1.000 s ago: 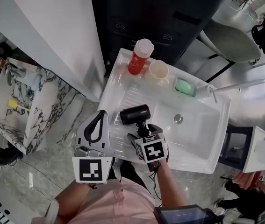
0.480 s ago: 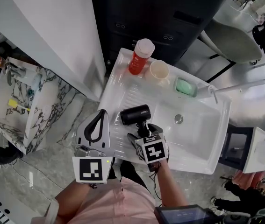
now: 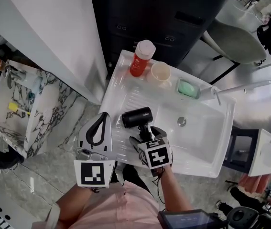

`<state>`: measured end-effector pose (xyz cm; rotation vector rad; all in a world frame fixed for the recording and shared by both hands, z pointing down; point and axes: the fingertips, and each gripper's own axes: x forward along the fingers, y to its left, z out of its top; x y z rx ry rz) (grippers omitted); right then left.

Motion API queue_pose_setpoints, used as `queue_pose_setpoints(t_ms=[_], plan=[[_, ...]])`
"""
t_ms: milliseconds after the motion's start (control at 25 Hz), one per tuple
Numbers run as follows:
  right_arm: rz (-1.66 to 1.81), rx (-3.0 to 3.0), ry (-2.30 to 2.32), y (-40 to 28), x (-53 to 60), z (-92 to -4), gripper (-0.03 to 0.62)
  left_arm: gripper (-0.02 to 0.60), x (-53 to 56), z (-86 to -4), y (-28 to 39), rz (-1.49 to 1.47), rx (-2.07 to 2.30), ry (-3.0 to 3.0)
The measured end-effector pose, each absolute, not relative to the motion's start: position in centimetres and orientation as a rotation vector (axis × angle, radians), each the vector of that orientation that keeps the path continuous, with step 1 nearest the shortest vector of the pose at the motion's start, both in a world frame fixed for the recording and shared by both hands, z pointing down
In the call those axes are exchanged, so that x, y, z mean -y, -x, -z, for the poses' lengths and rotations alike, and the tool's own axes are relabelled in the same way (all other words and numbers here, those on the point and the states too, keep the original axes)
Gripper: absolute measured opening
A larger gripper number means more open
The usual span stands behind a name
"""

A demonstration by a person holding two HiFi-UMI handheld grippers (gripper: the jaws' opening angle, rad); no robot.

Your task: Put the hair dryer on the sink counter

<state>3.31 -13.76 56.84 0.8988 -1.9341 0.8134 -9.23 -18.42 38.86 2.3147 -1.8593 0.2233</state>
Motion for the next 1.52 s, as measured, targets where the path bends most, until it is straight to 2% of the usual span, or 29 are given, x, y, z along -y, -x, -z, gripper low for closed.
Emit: queue_pose_setpoints(t_ms=[480,800,1000,1320,1520], plan=[[-0.746,2.062,-0.999,-4.3,14.2,-50.4,0.397,0.009,17.4,-35.9,7.5,-0.175,1.867,-2.365],[-0.519,2.316,-1.296,-6.6,17.3,-39.1,0.314,0.009,16.9,-29.0,6.7,-0.100,1.934,-2.447],[-0.479,2.360,-1.358,-7.6,17.4,-37.9,0.294,0.009,16.8,-27.2,5.4,-0.027,1.937,-2.483],[-0.313,2.407,-1.520,-8.8,17.6,-33.9,0.184,0.009,16.9,-26.7,5.4,-0.031,1.935,-2.506],[-0.291,2.366,-1.660,-12.2,17.9,-32.6,0.155,0.009,17.4,-26.1,4.6,0.016,1.922,-2.512]])
